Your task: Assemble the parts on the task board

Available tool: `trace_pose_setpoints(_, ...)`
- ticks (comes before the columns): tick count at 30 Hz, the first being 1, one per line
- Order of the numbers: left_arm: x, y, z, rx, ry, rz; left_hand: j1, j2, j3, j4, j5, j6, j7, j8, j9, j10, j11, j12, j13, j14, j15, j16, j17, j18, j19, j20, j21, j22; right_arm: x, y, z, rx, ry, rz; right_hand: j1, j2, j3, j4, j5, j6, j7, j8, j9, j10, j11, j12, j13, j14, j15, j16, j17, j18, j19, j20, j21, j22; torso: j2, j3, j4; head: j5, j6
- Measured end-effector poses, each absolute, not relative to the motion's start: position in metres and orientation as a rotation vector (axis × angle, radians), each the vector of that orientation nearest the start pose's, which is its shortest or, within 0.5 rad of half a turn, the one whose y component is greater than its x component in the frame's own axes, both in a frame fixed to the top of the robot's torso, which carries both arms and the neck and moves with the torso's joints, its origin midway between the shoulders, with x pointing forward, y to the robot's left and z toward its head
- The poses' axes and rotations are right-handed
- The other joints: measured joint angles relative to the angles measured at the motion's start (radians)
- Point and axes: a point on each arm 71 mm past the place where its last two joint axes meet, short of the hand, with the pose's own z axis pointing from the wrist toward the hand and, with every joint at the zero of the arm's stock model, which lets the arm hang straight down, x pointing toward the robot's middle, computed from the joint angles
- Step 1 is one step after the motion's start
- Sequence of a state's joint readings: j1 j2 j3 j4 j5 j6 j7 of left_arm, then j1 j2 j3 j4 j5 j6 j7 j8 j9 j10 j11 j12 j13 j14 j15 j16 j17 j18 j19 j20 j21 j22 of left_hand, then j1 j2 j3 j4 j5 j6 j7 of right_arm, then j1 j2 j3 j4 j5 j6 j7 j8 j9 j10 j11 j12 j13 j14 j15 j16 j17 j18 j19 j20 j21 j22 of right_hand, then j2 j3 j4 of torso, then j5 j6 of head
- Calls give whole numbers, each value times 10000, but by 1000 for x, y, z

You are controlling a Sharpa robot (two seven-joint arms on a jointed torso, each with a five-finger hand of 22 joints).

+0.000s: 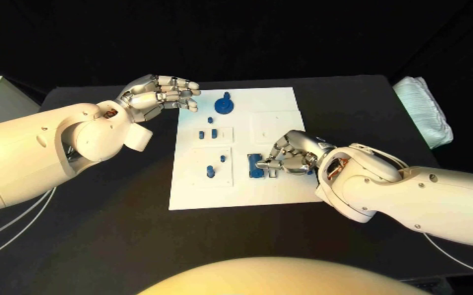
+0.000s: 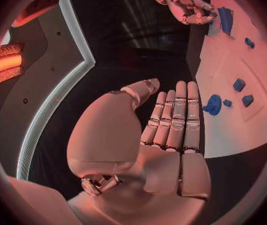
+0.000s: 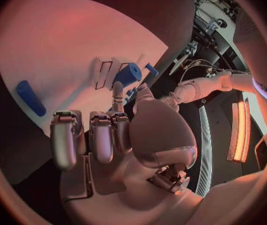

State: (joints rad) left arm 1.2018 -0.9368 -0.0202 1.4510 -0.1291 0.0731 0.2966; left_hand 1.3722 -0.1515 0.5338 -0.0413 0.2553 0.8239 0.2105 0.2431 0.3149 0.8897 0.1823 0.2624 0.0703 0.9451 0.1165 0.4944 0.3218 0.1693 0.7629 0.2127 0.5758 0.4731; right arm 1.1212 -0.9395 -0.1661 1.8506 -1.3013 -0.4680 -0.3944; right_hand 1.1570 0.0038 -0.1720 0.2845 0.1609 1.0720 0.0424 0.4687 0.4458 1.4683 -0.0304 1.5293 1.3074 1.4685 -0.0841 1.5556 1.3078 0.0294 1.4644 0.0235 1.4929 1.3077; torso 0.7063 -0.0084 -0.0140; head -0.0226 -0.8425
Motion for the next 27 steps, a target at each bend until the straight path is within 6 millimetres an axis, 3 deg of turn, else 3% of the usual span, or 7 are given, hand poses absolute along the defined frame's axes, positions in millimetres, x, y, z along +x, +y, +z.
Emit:
trace_pose_setpoints(5, 491, 257, -177, -9582, 16584, -16616, 0, 0, 0, 0, 0, 0, 0, 0, 0, 0, -1, 0, 0, 0, 0, 0, 0, 1, 0, 0, 0, 0, 387, -176, -235, 1635, 18962, 6992, 382, -77, 0, 0, -11, -33, 32, 0, -30, 0, 0, 0, 0, 0, 0, 0, -1, 0, 0, 0, 0, -1, -2, -5, -1, 3, -1)
trace_pose_setpoints(7, 491, 257, -177, -9583, 16589, -16616, 0, 0, 0, 0, 0, 0, 0, 0, 0, 0, -1, 0, 0, 0, 0, 0, 0, 1, 0, 0, 1, 0, 387, -176, -236, 1601, 19020, 7030, 646, -132, 2, 1, -312, -32, 33, 0, -45, 0, 0, 0, 1, 0, 0, 0, -1, 0, 0, 0, 0, -1, -3, -6, 5, 3, -6)
trace_pose_setpoints(9, 491, 257, -177, -9585, 16593, -16613, 0, 0, 0, 0, 0, 0, 0, 0, 0, 1, -1, 0, -1, 0, 0, 0, -1, 0, 0, 0, 0, 0, 387, -176, -236, 1532, 19100, 7059, 924, -222, 152, 3, -544, -33, 33, -1, -71, 0, 0, 0, 1, 0, 0, 0, -1, -1, 0, 0, -1, -1, -5, -9, 10, 2, -6)
trace_pose_setpoints(16, 491, 257, -178, -9592, 16606, -16604, -3, 4, 0, 0, 0, 0, 0, 0, 0, 1, -1, 0, -1, 0, 0, 0, 1, 0, 0, 0, 1, -2, 388, -175, -239, 1316, 19315, 7030, 1779, -422, 782, -3, -547, -68, -3, -1, -180, 0, 1, 0, 2, 0, 1, 0, -1, 0, 0, 0, -1, -2, -7, -12, 11, 1, 0)
trace_pose_setpoints(24, 491, 257, -178, -9599, 16626, -16595, -39, 39, 0, 0, 0, 0, 0, 0, 0, 1, -1, 0, -1, 0, 0, 0, 10, 0, 0, 0, 1, -11, 390, -171, -240, 1200, 19328, 6855, 1922, -396, 957, 14, -546, -68, -3, -1, -213, 0, 2, 1, 5, 0, 1, 0, -2, 0, 0, 0, 39, -3, 1, -18, 17, 8, 2)
trace_pose_setpoints(27, 491, 257, -178, -9602, 16634, -16592, -39, 39, 0, 0, 0, 0, 0, 0, 0, 1, -1, 39, -1, 0, 0, 0, 10, 0, 0, 0, 1, -11, 392, -171, -241, 1228, 19302, 6721, 1792, -266, 1024, 81, -363, -68, -3, -2, -271, -1, 2, 1, 6, 0, 1, 0, -2, 0, 0, 0, 39, -3, 6, -19, 22, 6, 2)
